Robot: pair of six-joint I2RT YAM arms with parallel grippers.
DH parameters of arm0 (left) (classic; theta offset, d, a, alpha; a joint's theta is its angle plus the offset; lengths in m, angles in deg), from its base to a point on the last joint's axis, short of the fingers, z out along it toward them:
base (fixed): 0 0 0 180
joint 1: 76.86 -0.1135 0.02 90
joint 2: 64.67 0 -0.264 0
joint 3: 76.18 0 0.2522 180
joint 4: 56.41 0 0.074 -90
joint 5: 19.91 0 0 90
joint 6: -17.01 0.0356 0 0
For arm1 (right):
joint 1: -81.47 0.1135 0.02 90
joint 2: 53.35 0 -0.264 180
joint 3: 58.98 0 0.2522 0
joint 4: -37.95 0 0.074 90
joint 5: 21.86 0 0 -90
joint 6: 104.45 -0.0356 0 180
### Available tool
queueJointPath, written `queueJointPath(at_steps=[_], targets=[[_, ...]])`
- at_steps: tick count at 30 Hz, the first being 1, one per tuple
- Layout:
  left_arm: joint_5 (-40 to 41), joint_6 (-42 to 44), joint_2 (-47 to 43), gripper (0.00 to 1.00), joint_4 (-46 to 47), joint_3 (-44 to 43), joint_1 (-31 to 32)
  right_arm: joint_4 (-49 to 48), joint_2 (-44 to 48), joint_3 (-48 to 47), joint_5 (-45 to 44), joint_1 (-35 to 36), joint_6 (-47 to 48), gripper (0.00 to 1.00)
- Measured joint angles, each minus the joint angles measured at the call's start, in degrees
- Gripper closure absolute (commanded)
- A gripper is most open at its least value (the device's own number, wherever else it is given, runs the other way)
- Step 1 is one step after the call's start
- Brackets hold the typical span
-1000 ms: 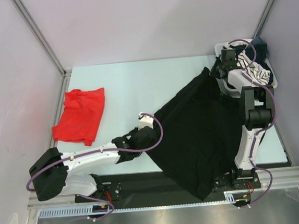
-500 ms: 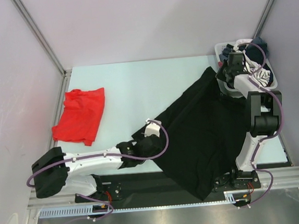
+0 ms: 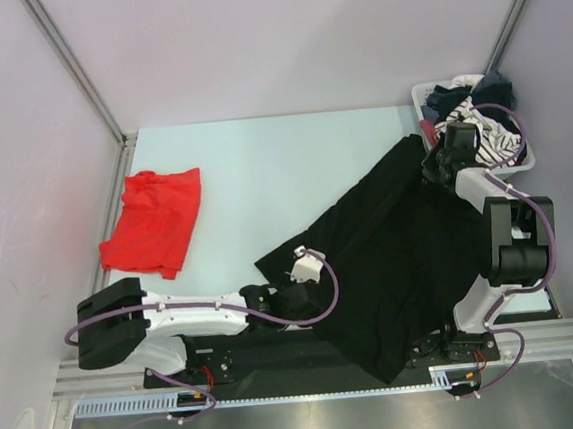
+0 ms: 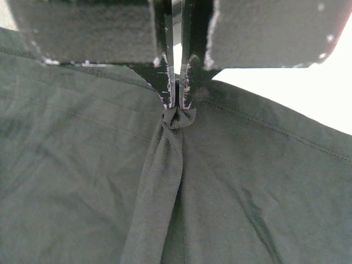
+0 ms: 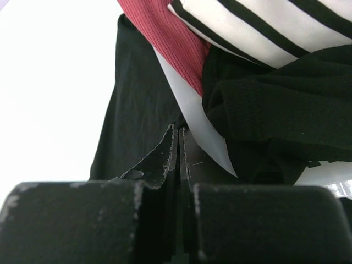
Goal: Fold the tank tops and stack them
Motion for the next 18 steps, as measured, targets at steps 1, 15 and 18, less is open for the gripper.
queueJointPath(at_steps=[1,15,18], targets=[[0.0,-0.2,0.4,0.96,0.0,0.0,0.5,-0.3,0.1,0.2,-0.1,0.0,-0.1,1.0],[-0.2,-4.1,7.5,0.49,-0.7,-3.8,4.7,-1.3,0.8,1.1,-0.5,-0.9,-0.9,1.0],[0.0,-4.6,7.3,0.29,-1.6,-4.2,4.7,-1.8,1.3,1.8,-0.9,-0.9,-0.9,1.0]])
